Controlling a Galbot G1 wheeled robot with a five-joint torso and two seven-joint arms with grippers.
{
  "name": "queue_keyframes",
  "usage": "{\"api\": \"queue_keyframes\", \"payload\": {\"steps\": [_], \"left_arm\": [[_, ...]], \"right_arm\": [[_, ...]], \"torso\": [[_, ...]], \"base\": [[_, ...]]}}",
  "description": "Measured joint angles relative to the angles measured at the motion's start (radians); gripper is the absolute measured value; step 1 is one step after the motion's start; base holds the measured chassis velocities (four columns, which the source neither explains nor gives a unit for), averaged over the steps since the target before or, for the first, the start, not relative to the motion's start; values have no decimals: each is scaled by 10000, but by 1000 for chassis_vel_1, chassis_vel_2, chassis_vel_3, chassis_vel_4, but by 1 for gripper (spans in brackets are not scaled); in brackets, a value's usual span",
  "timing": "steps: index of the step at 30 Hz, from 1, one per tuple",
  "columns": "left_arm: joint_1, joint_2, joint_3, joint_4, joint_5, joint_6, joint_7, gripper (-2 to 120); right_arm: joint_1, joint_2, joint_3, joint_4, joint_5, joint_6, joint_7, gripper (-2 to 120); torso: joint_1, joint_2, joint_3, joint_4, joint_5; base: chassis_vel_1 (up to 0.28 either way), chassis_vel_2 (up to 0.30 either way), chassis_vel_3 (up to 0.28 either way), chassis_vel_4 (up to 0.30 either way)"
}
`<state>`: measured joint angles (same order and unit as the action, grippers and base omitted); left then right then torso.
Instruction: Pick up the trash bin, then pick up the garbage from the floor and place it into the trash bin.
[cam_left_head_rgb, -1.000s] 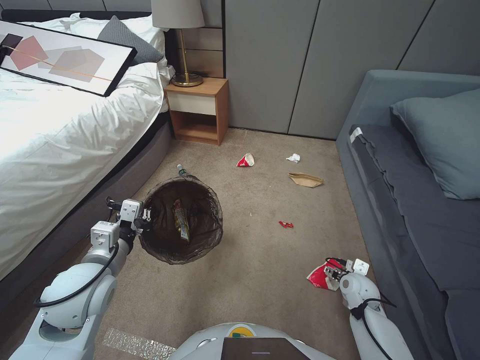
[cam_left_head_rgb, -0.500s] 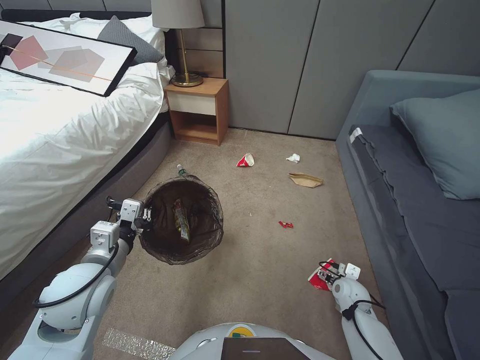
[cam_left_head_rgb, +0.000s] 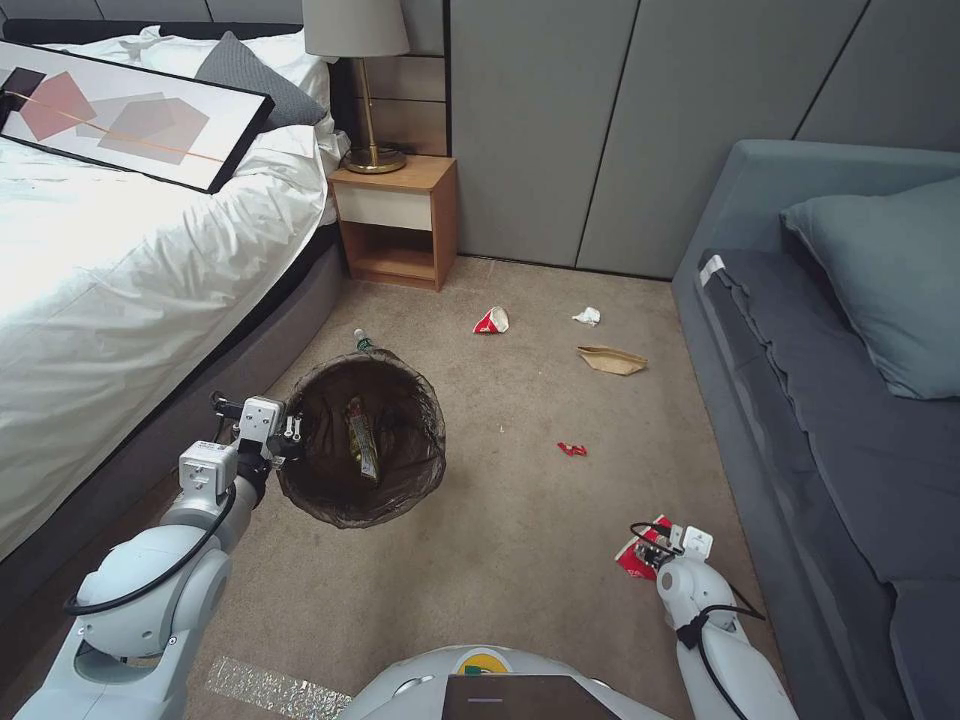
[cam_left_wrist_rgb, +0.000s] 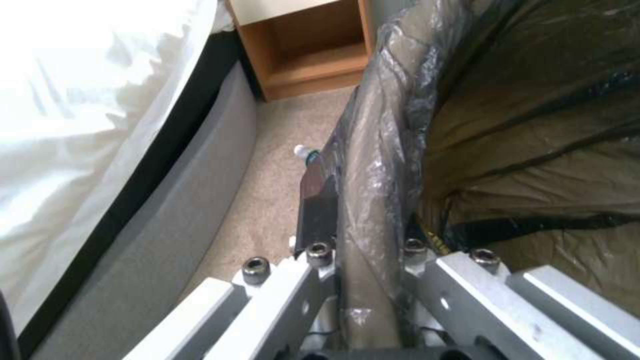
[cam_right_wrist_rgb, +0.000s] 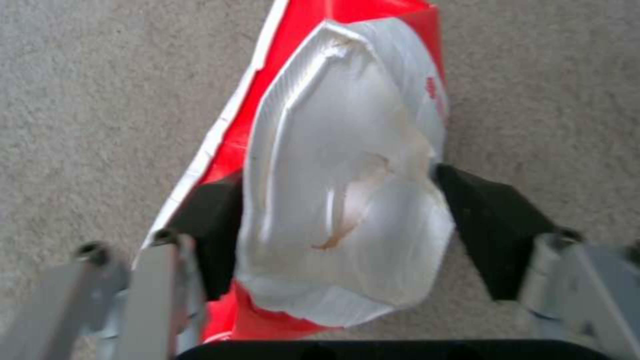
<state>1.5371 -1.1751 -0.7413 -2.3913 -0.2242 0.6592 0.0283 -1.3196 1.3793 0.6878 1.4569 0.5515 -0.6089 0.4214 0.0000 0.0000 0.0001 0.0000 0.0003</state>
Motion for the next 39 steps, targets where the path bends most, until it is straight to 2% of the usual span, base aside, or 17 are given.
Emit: {"api": "queue_keyframes", "payload": {"steps": [1, 3, 4, 7, 8, 11, 13, 15, 16, 18, 35, 39], "left_arm": [[0, 0, 0, 0, 0, 0, 0, 0], [-20, -17, 13, 23, 1, -3, 0, 0], [-20, -17, 13, 23, 1, -3, 0, 0], [-18, -16, -2, 32, 2, -23, 9, 0], [-18, -16, -2, 32, 2, -23, 9, 0], [-14, -20, -28, 32, 5, -31, 18, 0], [-14, -28, -28, 32, 10, -36, 20, 0], [-5, -55, -12, 33, 33, -47, 23, 0], [-5, -55, -12, 33, 33, -47, 23, 0], [6, -73, -6, 34, 59, -56, 24, 0], [76, -107, -10, 12, 139, -104, 46, 0], [91, -99, -24, -5, 139, -109, 49, 0]], "right_arm": [[0, 0, 0, 0, 0, 0, 0, 62], [-104, -18, 78, 202, -12, -15, 6, 51], [-104, -18, 78, 202, -12, -15, 6, 51], [-189, -30, 157, 365, -46, -23, 32, 36], [-189, -30, 157, 365, -46, -23, 32, 36], [-345, -14, 214, 732, -63, -43, 56, 21], [-379, -11, 226, 827, -68, -47, 58, 18], [-503, 2, 280, 1156, -78, -58, 69, 8], [-503, 2, 280, 1156, -78, -58, 69, 8], [-614, 3, 328, 1447, -74, -65, 73, 0], [-1008, 2, 708, 2731, 164, -135, 169, 0], [-1328, 13, 869, 3672, 311, -130, 173, 0]], "torso": [[0, 0, 0, 0, 0], [0, 0, 0, 2, 0], [0, 0, 0, 2, 0], [0, 0, 0, 0, 1], [0, 0, 0, 0, 1], [0, 0, 0, 0, 0], [0, 0, 0, -1, -1], [0, 0, 0, 0, -1], [0, 0, 0, 0, -1], [0, 0, 0, 0, -2], [0, 0, -1, 0, -1], [0, 0, -1, 0, -2]], "base": [[0, 0, 0, 0], [0, 0, 0, 0], [0, 0, 0, 0], [0, 0, 0, 0], [0, 0, 0, 0], [0, 0, 0, 0], [0, 0, 0, 0], [0, 0, 0, 0], [0, 0, 0, 0], [0, 0, 0, 0], [0, 0, 0, 0], [0, 0, 0, 0]]}}
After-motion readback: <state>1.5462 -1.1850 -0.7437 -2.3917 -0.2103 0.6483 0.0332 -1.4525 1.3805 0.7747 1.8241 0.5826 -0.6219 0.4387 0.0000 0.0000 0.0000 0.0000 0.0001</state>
